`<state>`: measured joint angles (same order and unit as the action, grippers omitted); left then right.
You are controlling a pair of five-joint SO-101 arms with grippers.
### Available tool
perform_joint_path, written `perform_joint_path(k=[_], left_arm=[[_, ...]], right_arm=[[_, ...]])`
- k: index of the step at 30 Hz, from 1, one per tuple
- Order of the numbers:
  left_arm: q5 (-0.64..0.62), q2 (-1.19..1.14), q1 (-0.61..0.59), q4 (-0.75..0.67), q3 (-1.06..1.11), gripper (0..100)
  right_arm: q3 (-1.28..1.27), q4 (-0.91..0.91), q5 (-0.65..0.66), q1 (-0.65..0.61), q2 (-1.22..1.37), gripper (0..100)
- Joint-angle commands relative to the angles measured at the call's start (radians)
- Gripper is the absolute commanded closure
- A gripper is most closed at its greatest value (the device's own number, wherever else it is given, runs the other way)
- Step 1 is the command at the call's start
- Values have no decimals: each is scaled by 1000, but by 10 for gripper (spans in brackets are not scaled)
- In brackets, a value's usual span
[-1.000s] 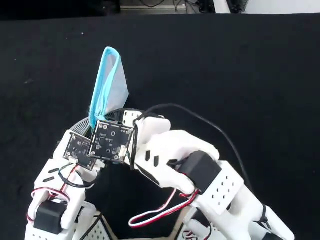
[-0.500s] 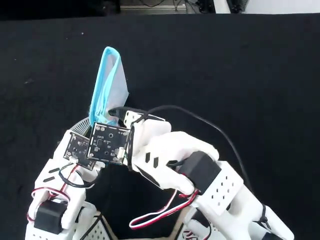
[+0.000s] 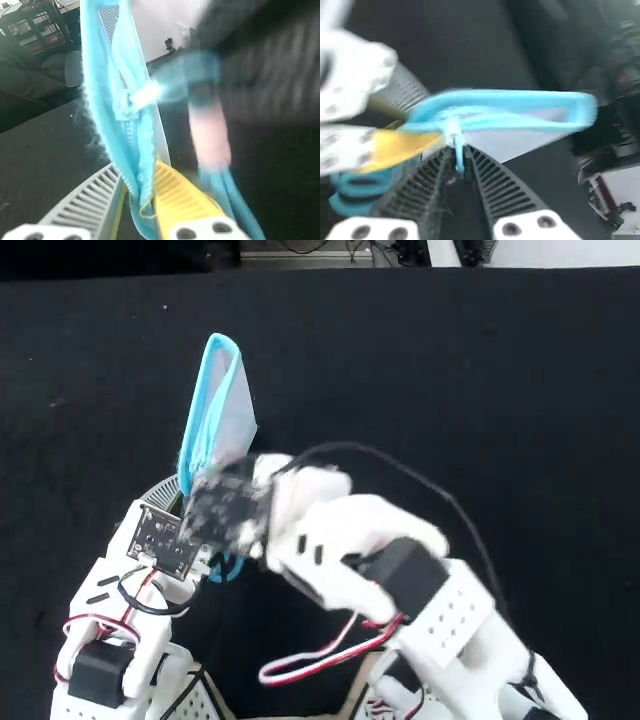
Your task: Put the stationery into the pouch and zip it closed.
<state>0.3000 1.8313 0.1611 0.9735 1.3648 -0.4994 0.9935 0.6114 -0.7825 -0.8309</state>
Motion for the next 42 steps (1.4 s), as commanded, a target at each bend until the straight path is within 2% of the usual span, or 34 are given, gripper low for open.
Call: perform_joint_path(k=[1, 9, 14, 20, 30, 36, 42], left_arm=[[9, -6, 7, 26, 12, 970], [11, -6, 8, 26, 12, 970], [11, -6, 8, 26, 12, 970], [11, -6, 8, 26, 12, 970], [11, -6, 8, 28, 12, 970], [11, -6, 8, 26, 12, 970], [11, -6, 8, 28, 12, 970]], right_arm=[[99, -83, -3, 97, 7, 988], [38, -230, -3, 127, 7, 988], [38, -261, -3, 170, 47, 988], [47, -361, -3, 267, 150, 988], [47, -611, -193, 388, 236, 988], [74, -744, -199, 427, 323, 988], [200, -750, -199, 488, 447, 988]])
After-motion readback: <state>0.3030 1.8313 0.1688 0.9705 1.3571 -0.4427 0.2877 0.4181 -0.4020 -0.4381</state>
